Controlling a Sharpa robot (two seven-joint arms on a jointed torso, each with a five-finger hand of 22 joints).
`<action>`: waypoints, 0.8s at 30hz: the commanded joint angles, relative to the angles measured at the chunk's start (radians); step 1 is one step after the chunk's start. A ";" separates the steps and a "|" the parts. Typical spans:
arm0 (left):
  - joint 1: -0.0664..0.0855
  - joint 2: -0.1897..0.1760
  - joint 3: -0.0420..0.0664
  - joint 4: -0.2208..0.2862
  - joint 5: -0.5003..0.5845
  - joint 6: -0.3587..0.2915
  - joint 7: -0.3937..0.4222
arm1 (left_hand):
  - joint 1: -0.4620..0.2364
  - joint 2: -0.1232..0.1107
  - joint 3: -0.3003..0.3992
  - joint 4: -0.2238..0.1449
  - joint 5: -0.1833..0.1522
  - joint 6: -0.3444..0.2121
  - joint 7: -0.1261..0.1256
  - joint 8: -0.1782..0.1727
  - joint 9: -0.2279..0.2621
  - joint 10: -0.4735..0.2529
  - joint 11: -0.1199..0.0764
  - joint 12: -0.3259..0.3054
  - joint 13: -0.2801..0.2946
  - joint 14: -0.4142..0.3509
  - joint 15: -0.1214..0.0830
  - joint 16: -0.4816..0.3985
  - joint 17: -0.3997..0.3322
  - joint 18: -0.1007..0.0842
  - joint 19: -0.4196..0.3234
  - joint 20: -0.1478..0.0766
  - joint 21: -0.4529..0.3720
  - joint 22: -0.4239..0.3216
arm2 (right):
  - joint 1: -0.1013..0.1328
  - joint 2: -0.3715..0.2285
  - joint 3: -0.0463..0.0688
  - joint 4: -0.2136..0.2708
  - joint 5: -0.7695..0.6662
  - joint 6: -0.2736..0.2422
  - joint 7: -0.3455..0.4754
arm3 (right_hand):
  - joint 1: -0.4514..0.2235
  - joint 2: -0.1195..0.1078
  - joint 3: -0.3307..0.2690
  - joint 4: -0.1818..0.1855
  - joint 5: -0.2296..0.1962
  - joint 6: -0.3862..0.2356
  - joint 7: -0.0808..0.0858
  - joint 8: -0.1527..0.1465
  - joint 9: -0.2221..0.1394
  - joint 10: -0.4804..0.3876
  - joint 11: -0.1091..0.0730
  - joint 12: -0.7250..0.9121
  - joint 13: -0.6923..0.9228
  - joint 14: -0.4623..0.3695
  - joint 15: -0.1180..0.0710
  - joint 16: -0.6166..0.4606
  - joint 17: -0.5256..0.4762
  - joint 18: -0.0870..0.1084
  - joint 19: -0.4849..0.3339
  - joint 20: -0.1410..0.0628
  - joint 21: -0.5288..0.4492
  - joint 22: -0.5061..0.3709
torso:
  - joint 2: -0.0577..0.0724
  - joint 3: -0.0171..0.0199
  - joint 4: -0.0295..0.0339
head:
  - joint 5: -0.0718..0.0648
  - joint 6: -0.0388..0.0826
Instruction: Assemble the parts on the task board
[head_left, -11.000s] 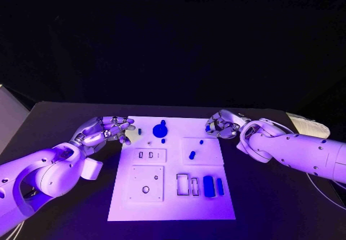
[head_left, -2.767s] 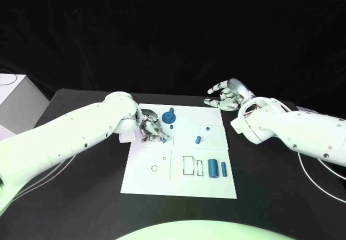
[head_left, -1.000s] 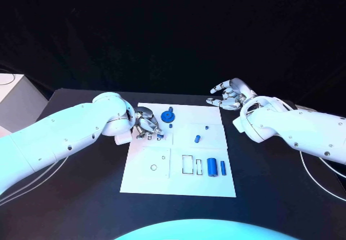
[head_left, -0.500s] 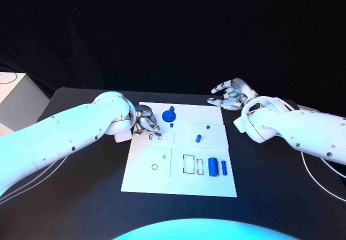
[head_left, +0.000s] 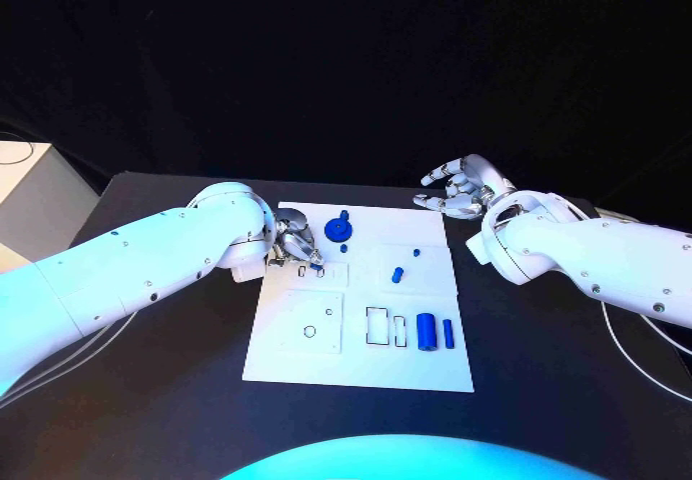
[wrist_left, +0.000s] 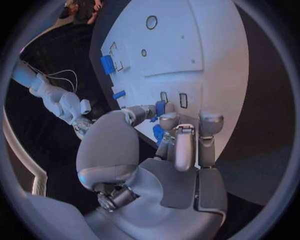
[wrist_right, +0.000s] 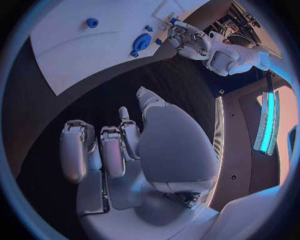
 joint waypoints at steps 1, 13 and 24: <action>-0.001 0.006 -0.001 -0.001 -0.010 0.011 0.003 | 0.003 0.011 0.162 -0.166 0.007 0.035 -0.029 0.005 0.157 0.007 0.000 0.003 0.001 0.069 -0.009 0.005 0.147 -0.019 0.005 -0.002 0.005 0.000 | -0.001 0.001 0.000 0.002 -0.002 0.014 0.003 | -0.007 -0.001 -0.002 -0.001 0.003 -0.003 0.000 0.006 0.001 -0.004 0.000 0.000 0.090 0.081 0.005 -0.006 0.184 0.014 0.024 0.008 -0.006 0.140 | 0.000 -0.0003 -0.0010 | 0.001 -0.002; -0.002 0.015 -0.003 -0.007 -0.012 0.008 0.005 | -0.001 0.013 0.162 -0.164 0.008 0.038 -0.032 0.006 0.158 0.010 -0.002 0.004 0.002 0.069 -0.010 0.005 0.148 -0.020 0.008 -0.003 0.007 0.005 | -0.001 0.002 0.000 0.004 -0.003 0.016 0.001 | -0.009 -0.001 -0.002 -0.001 0.004 -0.004 0.000 0.007 0.001 -0.004 0.000 0.000 0.091 0.082 0.005 -0.006 0.185 0.014 0.024 0.008 -0.006 0.140 | 0.001 -0.0007 -0.0003 | -0.002 -0.006; -0.004 0.014 -0.005 -0.005 -0.022 0.062 0.000 | -0.002 0.013 0.162 -0.164 0.008 0.038 -0.032 0.007 0.159 0.008 -0.003 0.000 -0.004 0.069 -0.011 0.004 0.145 -0.020 0.009 -0.004 0.008 0.006 | -0.001 0.002 0.000 0.005 -0.003 0.020 -0.001 | -0.009 0.000 -0.003 -0.002 0.005 -0.004 0.000 0.007 0.001 -0.003 0.000 0.002 0.092 0.082 0.005 -0.004 0.188 0.014 0.026 0.008 -0.003 0.142 | 0.000 0.0002 0.0002 | -0.005 -0.013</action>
